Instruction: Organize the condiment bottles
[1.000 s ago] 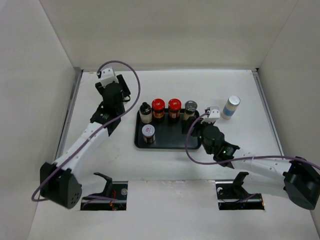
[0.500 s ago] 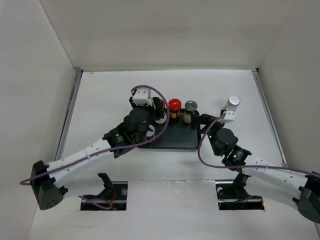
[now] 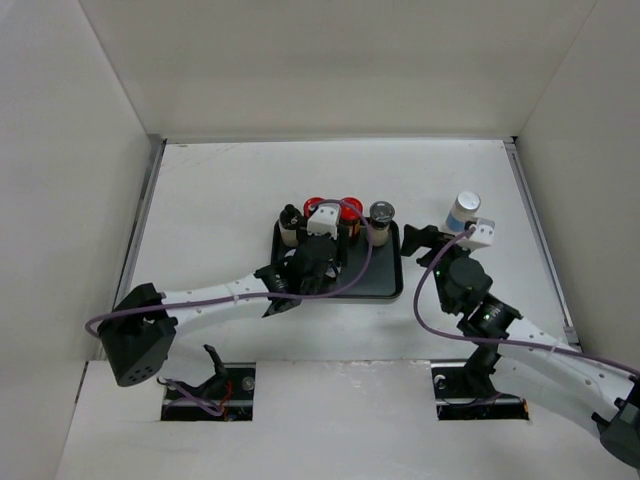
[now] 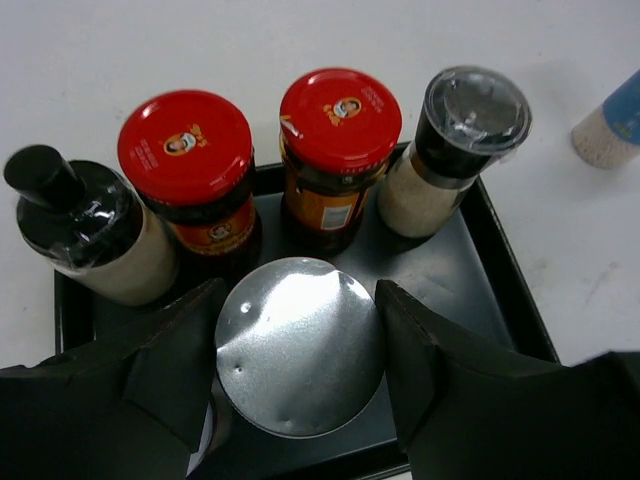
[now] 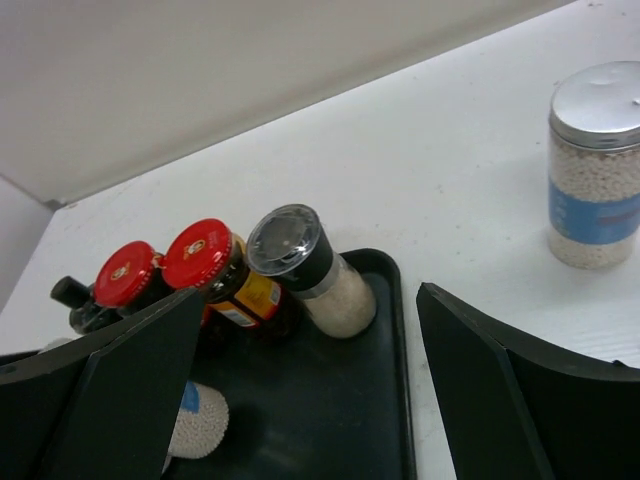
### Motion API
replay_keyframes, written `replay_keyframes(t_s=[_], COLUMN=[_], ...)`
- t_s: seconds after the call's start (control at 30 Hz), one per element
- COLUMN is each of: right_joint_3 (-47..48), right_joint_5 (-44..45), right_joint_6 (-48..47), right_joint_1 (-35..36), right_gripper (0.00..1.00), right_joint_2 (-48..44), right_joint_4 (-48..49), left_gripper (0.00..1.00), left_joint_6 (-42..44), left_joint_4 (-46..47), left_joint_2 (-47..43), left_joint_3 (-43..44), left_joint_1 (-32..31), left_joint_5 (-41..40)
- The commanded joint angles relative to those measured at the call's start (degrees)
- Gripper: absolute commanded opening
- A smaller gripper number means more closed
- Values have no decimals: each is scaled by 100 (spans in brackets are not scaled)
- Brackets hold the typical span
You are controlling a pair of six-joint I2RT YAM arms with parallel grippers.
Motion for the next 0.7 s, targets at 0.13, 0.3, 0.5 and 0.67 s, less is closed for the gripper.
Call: replay_keyframes(t_s=[0.13,0.3,0.5,0.67], right_joint_3=[190,356,910,1323], right_joint_5=[151,125,133,538], right_joint_6=[41,6,-267,-573], right_joint_1=[-335,-713,-1100,-1688], right_gripper=[95,96,98,100], right_joint_2=[-102,65,855,1242], right_joint_4=[-421,-544,-597,-561], left_gripper=[41,41,58,77], left_joint_6=[-257,-398,-372,-302], left_joint_4=[1060,1060,1262,1297], left_joint_2=[-81,-134,-248,-459], left_joint_3=[-262,-473,-737,-860], left_joint_1=[24,-20,23,76], left_joint_5=[382,532,541,541])
